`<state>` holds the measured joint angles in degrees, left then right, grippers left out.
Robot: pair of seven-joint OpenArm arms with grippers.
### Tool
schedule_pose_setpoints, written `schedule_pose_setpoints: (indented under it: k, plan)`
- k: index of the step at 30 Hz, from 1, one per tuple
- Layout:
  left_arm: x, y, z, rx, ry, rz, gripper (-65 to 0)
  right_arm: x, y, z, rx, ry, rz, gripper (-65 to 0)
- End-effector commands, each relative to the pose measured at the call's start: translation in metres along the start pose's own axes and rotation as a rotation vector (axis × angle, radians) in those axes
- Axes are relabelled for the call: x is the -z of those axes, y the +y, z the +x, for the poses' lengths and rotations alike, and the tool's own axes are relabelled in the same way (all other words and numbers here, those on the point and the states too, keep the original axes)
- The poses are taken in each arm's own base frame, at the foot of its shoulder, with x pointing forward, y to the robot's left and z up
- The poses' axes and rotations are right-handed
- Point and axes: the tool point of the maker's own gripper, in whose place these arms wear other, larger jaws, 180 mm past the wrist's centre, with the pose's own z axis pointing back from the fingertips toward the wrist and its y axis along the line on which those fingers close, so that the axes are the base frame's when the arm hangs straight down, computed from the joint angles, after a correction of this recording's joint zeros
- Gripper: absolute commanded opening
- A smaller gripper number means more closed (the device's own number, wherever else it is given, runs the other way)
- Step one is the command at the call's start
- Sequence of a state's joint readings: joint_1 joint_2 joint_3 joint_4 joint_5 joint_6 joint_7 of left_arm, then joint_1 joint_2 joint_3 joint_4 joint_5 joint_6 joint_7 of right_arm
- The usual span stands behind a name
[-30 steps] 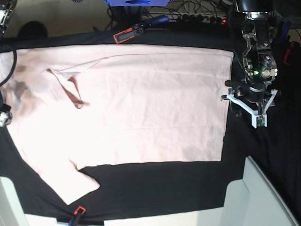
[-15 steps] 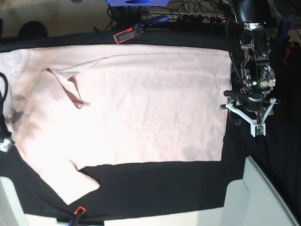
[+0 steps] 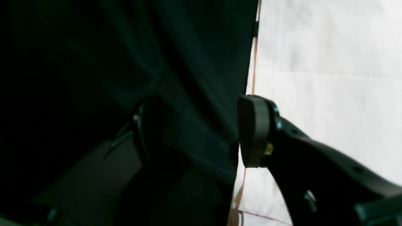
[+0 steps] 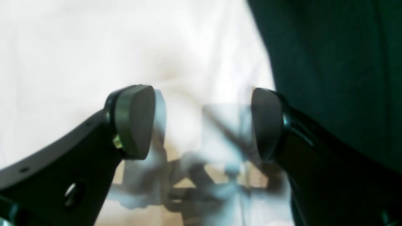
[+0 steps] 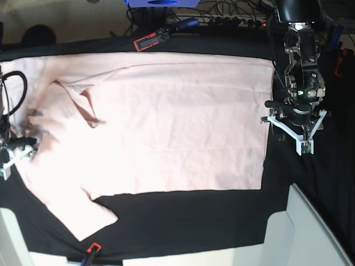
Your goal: Fold the T-shirt properly
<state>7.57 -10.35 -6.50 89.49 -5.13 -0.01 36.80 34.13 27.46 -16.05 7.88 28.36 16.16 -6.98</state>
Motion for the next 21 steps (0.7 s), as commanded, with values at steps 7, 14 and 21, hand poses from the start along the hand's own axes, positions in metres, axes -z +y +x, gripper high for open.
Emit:
schedule_pose_setpoints:
  k: [7, 14, 21]
  plan:
    - [-0.003, 0.007, 0.013, 0.007, -0.045, 0.015, -27.7, -0.004, -0.01, 0.024, -0.123, -0.047, -0.03, -19.3]
    - [-0.002, 0.005, 0.009, 0.011, -0.035, 0.01, -27.5, 0.001, 0.003, 0.016, -0.163, -0.024, -0.013, -19.4]
    - [0.001, 0.005, 0.006, 0.008, -0.024, 0.012, -27.5, 0.001, 0.003, 0.007, -0.168, -0.012, -0.012, -29.2]
